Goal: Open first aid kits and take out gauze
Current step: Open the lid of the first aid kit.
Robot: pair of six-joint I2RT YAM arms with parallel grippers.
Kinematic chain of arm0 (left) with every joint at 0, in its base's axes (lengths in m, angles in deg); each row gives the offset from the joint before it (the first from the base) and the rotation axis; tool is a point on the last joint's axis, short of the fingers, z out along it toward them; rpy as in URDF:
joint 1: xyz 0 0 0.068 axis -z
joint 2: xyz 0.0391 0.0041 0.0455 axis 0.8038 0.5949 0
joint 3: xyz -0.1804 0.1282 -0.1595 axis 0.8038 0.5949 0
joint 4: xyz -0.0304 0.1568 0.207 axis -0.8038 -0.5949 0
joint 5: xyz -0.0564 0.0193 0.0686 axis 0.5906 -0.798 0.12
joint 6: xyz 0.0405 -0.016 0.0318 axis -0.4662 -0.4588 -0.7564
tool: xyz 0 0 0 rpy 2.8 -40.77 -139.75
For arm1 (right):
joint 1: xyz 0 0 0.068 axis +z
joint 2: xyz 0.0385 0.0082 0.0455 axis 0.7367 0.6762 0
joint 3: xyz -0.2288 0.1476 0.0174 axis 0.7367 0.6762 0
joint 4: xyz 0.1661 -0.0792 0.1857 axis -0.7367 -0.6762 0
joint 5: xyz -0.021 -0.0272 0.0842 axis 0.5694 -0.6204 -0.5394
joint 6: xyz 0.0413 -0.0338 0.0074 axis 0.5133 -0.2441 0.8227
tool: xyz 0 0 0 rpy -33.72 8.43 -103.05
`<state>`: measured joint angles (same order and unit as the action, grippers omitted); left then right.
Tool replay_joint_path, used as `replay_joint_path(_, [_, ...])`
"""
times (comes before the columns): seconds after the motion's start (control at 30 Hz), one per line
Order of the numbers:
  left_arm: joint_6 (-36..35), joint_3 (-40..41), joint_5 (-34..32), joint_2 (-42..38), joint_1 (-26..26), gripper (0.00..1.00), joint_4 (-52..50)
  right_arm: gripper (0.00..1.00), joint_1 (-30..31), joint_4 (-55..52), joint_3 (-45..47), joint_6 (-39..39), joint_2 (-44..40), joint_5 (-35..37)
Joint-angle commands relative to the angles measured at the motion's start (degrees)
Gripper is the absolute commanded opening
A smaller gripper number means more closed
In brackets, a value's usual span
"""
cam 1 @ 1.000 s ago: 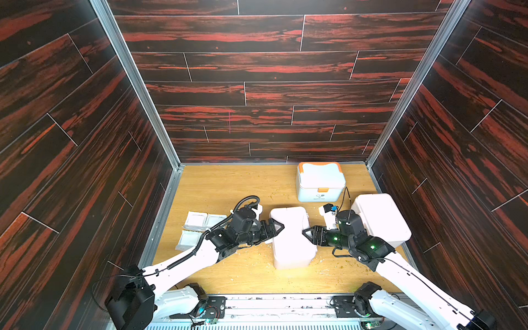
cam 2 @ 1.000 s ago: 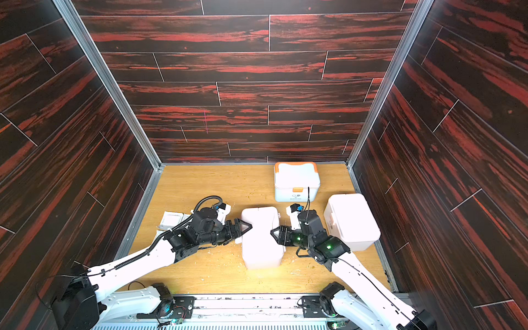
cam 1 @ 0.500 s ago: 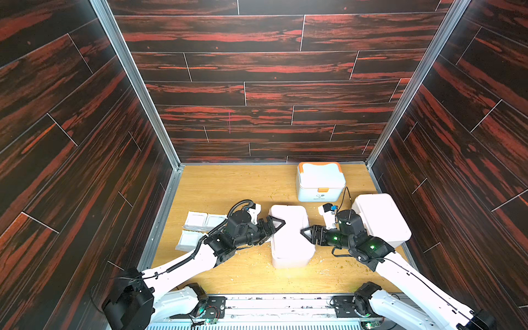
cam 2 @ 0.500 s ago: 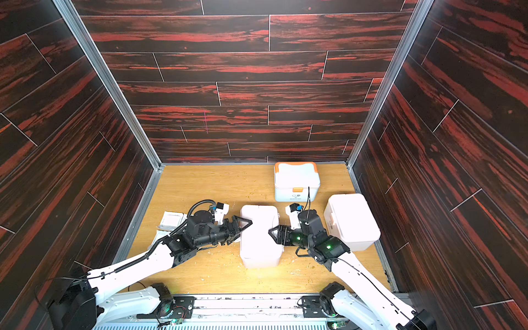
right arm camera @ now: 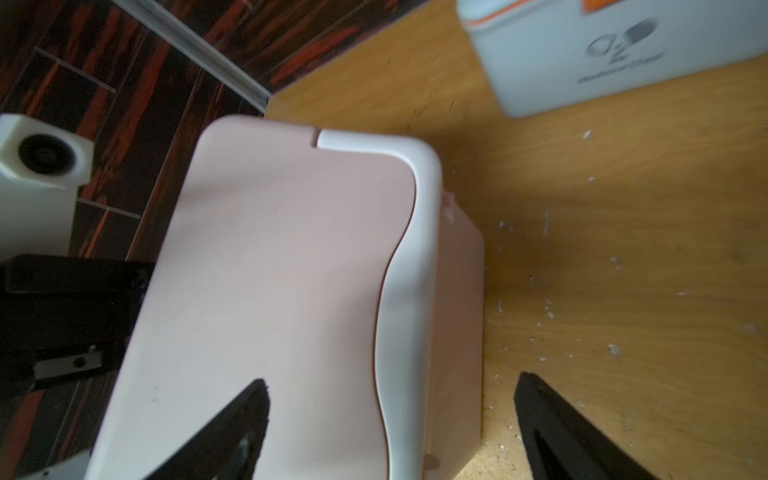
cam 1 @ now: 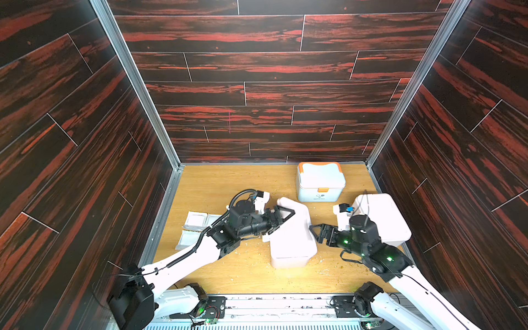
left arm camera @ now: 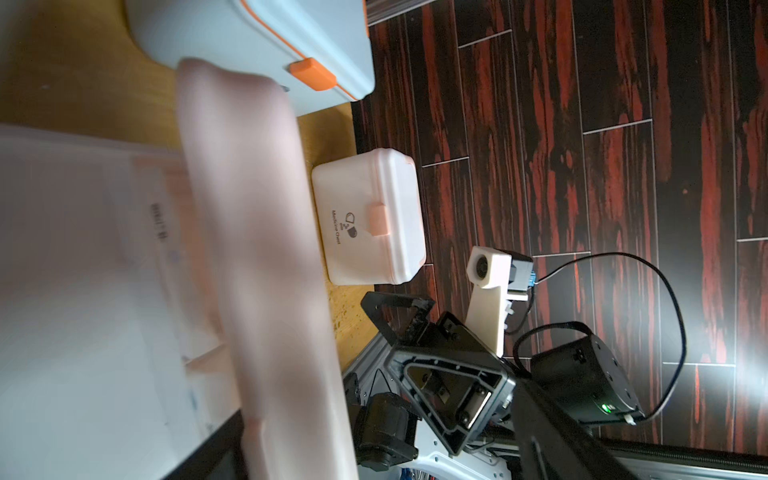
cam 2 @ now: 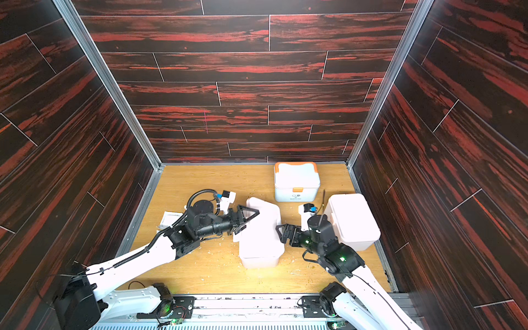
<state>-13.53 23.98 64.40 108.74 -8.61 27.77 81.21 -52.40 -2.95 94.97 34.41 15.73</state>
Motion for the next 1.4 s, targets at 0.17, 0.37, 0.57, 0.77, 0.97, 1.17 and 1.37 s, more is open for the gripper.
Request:
replay_joint_path(0.17, [-7.45, -20.61, 2.66, 13.81, 4.85, 0.89, -8.51, 0.99, 0.21, -14.53, -6.35, 6.48, -6.31, 23.31])
replay_joint_path(0.37, [-11.38, -38.25, 4.35, 27.79, 7.54, 0.88, -15.65, 0.99, 0.23, -19.91, -9.12, 8.21, -7.94, 27.87])
replay_joint_path(0.57, [-13.49, -50.45, 5.75, 39.72, 8.25, 0.88, -21.31, 0.99, 0.21, -19.56, -9.22, 5.16, -13.13, 28.66])
replay_joint_path(0.77, [-16.32, -54.11, 4.34, 42.3, 8.29, 0.88, -25.75, 0.99, 0.24, -16.14, -6.8, 2.32, -20.89, 25.8])
replay_joint_path(0.97, [-18.74, -51.82, 2.73, 37.35, 8.29, 0.88, -27.8, 0.99, 0.25, -13.55, -7.03, -1.65, -25.31, 22.02])
replay_joint_path(1.17, [-21.62, -43.7, -2.52, 28.28, 8.24, 0.9, -28.67, 0.99, 0.25, -12.18, -8.79, -3.16, -22.9, 16.47])
replay_joint_path(1.37, [-24.19, -32.45, -11.85, 17.02, 8.14, 0.93, -28.3, 0.99, 0.17, -9.12, -9.65, -4.39, -15.42, 9.38])
